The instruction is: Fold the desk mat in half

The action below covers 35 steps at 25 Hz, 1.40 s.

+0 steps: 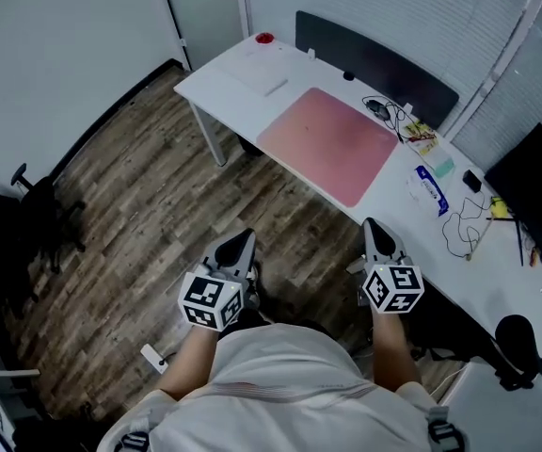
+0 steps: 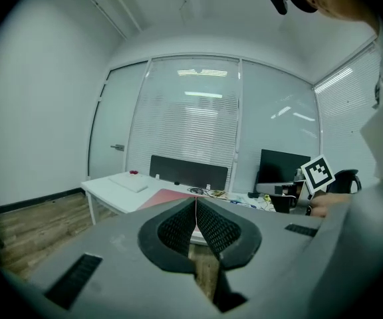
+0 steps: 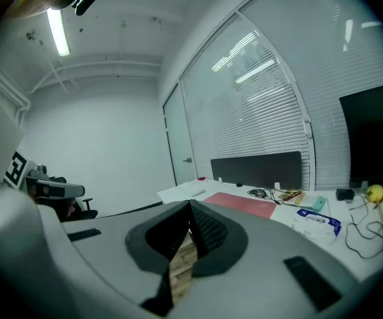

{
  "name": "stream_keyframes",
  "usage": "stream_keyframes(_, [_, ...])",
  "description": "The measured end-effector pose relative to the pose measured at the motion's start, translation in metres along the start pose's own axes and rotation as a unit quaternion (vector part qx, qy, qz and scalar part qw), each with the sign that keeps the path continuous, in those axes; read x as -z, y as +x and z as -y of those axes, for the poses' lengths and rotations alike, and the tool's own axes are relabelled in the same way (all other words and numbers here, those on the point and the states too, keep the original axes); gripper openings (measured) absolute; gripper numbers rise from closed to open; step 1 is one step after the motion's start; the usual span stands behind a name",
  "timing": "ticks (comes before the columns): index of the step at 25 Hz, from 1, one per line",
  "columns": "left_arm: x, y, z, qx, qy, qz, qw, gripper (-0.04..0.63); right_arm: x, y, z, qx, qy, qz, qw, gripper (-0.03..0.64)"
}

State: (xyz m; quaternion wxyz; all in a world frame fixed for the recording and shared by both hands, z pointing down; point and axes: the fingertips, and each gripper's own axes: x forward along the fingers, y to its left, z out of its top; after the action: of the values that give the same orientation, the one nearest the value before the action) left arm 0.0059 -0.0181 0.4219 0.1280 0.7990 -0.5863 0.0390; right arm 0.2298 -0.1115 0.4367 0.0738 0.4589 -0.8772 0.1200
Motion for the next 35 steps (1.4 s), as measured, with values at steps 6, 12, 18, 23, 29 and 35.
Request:
stream_keyframes(6, [-0.015,0.052,-0.047,0.038,-0.001,-0.002,0.9993,0.015,-0.008,0.049,0.002,0.037,0.004,-0.008,0.999,0.052])
stream_keyframes(12, [-0.038,0.109,-0.093,0.099,-0.002,-0.003,0.9951,0.015,-0.033,0.097,0.004,0.086,-0.006,-0.012,0.996,0.052])
stream_keyframes(18, [-0.055,0.155,-0.137,0.152,0.005,-0.003,0.9883,0.015,-0.043,0.139,0.003,0.136,-0.007,-0.017,0.990,0.052])
stream_keyframes(23, [-0.055,0.191,-0.152,0.193,0.010,-0.014,0.9811,0.015,-0.032,0.146,0.015,0.189,-0.001,-0.036,0.981,0.052])
stream_keyframes(29, [-0.050,0.223,-0.130,0.233,0.012,-0.029,0.9720,0.015,-0.004,0.131,0.057,0.245,0.030,-0.072,0.966,0.052])
stream_keyframes(35, [-0.044,0.242,-0.114,0.239,0.018,-0.047,0.9698,0.015,0.038,0.129,0.098,0.271,0.064,-0.135,0.951,0.052])
